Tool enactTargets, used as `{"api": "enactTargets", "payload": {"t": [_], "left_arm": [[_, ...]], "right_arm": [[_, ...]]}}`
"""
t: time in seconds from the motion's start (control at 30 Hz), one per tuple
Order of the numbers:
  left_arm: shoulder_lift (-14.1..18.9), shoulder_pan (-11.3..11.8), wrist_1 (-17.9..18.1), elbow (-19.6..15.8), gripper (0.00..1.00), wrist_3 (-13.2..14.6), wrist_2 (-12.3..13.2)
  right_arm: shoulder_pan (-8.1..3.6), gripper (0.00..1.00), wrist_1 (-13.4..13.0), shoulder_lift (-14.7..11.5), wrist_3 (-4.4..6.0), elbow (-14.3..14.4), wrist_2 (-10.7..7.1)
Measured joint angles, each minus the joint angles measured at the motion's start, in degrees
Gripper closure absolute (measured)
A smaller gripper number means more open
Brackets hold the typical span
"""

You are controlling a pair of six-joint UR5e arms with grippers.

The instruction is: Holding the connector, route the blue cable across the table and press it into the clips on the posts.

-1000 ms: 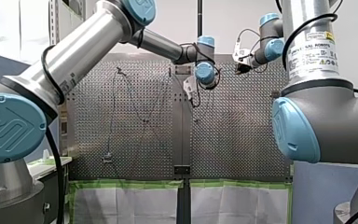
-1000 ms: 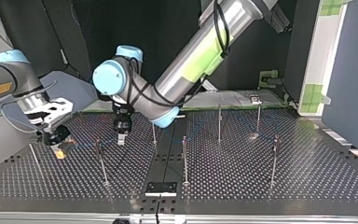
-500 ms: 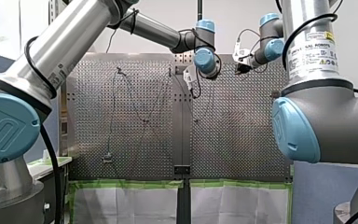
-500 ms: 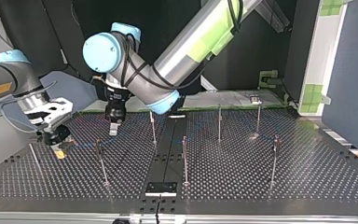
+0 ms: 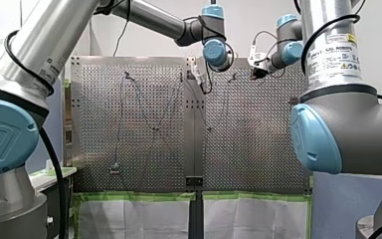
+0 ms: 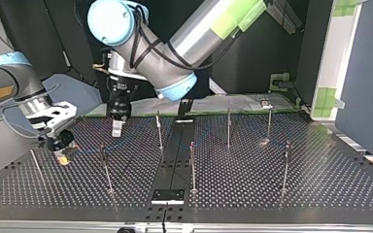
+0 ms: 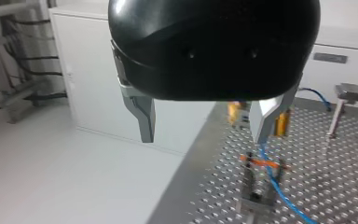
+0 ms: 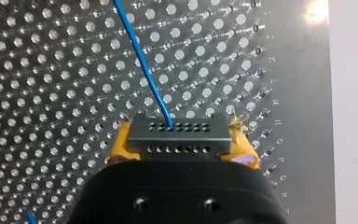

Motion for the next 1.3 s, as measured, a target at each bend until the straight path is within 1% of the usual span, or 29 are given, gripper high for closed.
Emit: {"api": "enactTargets", "payload": {"t": [0.17,0.43,0.7,1.03,1.17,1.3], "left_arm": [[3.2,-0.7,3.2,-3.2,0.0,-1.6,-0.7],[7.8,-1.2,7.8,-7.8,0.0,-2.8,-1.2],[12.5,-1.4,12.5,-12.5,0.0,-2.5,-1.4],[18.2,-2.2,18.2,-18.2,0.0,-3.7,-1.5],[19.1,-2.9,20.6,-20.5,0.0,-4.8,-2.5],[17.9,-2.8,23.0,-23.0,0.0,-6.4,-2.9]], "right_arm": [[0.41,1.0,0.0,0.0,-0.05,0.0,0.0],[0.9,1.0,0.1,0.1,-0.07,0.0,0.0],[1.11,1.0,0.1,0.1,-0.14,0.0,0.0],[1.54,1.0,0.2,0.1,-0.16,0.0,0.08],[1.53,1.0,0.1,0.1,-0.16,0.0,0.1],[1.55,1.0,0.1,0.1,-0.2,0.0,0.15]]}}
